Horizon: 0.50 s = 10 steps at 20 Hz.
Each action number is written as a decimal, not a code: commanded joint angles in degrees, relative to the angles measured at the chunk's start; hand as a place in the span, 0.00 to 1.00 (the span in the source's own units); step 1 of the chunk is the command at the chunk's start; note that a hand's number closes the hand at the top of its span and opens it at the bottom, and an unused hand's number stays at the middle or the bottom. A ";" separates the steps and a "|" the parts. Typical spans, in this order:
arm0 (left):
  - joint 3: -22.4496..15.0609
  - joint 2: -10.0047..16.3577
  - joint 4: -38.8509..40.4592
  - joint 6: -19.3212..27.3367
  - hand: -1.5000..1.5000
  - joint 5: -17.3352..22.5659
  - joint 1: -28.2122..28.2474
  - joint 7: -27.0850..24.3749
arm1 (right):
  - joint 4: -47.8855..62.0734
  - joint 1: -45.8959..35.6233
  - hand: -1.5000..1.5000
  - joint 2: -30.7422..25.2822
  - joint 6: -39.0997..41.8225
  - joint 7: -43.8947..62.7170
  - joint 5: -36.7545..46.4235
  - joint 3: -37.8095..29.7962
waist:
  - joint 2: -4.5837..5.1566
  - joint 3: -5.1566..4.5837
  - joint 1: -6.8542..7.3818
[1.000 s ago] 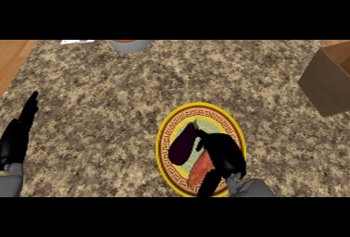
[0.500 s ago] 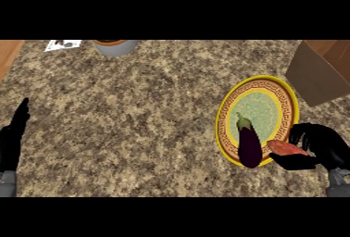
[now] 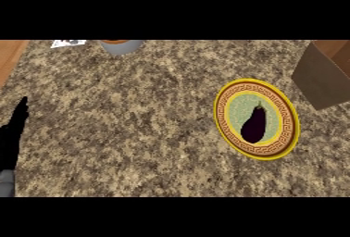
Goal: Pick the sweet potato from the plate and place it in the cardboard box
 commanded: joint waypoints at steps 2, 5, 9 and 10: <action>-1.72 -1.18 -1.98 -0.38 0.50 -0.65 0.35 0.19 | 10.00 -0.61 1.00 -4.56 -8.15 -17.37 -3.53 -9.51 | -0.04 0.00 1.88; -0.98 -0.60 -0.26 -1.17 0.50 -0.43 0.07 -1.29 | 15.03 -5.14 1.00 -7.49 -4.46 -24.56 -7.35 -11.61 | 0.09 -0.15 2.86; -0.20 0.58 1.83 -2.20 0.50 -1.05 -5.10 1.76 | 19.52 -11.43 1.00 -10.82 1.57 -26.80 -7.90 -10.04 | 0.12 -0.27 2.74; -0.56 -0.70 0.98 -2.03 0.50 -0.76 -1.79 -0.89 | 21.77 -14.26 1.00 -10.03 2.25 -26.87 -7.51 -8.41 | 0.16 -0.25 3.39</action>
